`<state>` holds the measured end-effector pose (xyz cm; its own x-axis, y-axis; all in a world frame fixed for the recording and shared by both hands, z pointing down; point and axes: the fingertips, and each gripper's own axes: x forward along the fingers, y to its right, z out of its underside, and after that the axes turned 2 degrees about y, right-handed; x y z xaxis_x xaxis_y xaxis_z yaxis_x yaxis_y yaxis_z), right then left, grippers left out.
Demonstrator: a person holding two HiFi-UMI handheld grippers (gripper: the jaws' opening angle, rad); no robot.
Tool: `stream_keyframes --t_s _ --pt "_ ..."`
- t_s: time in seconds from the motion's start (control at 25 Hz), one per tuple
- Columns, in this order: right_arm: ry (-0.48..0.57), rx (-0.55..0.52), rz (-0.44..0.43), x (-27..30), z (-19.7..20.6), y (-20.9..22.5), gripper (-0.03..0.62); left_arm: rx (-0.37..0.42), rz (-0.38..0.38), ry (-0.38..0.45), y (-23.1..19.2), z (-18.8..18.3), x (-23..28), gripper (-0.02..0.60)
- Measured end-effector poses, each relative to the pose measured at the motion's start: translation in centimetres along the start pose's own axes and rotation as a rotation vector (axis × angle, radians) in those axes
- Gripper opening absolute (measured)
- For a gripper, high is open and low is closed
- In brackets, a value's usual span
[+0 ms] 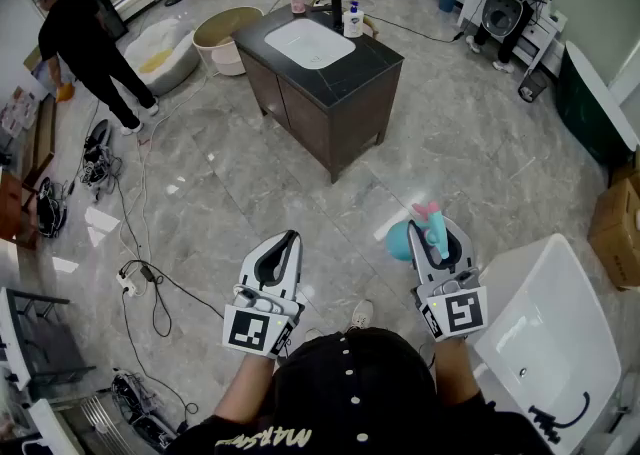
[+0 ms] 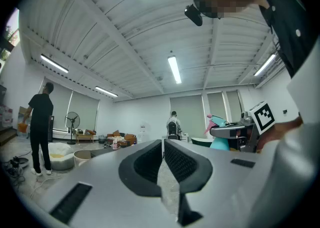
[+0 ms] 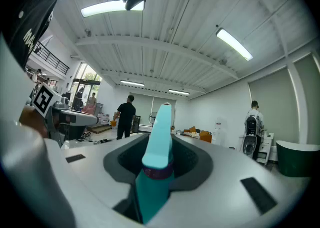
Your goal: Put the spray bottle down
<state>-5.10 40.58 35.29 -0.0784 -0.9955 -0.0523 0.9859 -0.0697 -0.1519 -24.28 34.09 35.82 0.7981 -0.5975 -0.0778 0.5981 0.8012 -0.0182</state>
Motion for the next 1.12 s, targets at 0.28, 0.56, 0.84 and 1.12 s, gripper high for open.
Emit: stream_keyframes --t_s 0.28,0.56,0.84,1.12 --pt "-0.001 0.022 0.0 0.1 0.8 1.6 0.117 -0.003 -0.01 -0.02 0.7 0.8 1.0 0.023" --pt "-0.002 0.036 -0.022 0.7 1.7 3.8 0.117 -0.005 -0.031 -0.035 1.7 1.6 3.0 0.023" --pt "0.005 0.031 -0.065 1.7 3.0 6.8 0.117 0.005 -0.095 -0.018 2.8 1.7 5.0 0.023" --pt "0.012 0.027 -0.079 2.9 3.4 9.1 0.117 0.0 -0.134 -0.044 2.9 2.6 6.8 0.023"
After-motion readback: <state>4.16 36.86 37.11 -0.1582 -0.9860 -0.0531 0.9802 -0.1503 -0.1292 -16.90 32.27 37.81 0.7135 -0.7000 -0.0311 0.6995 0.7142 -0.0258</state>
